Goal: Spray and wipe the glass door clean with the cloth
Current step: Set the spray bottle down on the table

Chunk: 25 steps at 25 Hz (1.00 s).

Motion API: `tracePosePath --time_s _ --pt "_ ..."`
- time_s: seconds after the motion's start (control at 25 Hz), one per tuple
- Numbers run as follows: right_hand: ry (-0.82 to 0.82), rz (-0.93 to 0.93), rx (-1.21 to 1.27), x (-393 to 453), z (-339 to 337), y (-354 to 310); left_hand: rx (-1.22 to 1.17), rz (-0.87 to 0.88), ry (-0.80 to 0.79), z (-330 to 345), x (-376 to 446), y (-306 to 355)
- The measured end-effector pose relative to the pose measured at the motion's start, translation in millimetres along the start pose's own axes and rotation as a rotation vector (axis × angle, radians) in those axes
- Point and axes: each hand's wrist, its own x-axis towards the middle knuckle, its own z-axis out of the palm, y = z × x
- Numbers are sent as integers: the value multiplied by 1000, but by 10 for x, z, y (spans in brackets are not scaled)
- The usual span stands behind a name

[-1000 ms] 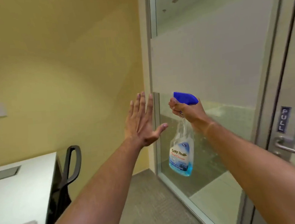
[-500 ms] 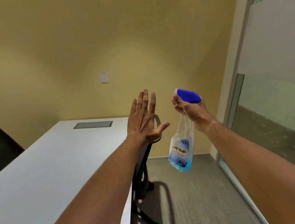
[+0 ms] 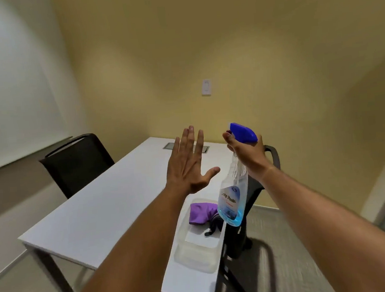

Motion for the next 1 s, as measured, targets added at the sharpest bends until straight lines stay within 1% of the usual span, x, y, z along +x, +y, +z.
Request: tracePosePath --time_s 0.24,0.36,0.64,0.72,1.0 --pt "-24 24 55 255 409 379 55 -112 -61 321 -131 -359" --pt "-26 2 75 338 609 541 77 -147 -94 462 -146 -510" --pt "27 -51 69 506 1230 920 81 -152 -135 923 -95 -1066" --pt "64 -26 47 549 1451 1080 65 -132 -163 1099 -78 -1270" --pt "271 -33 -25 613 2275 1766 -68 -29 -274 1785 -80 -1983"
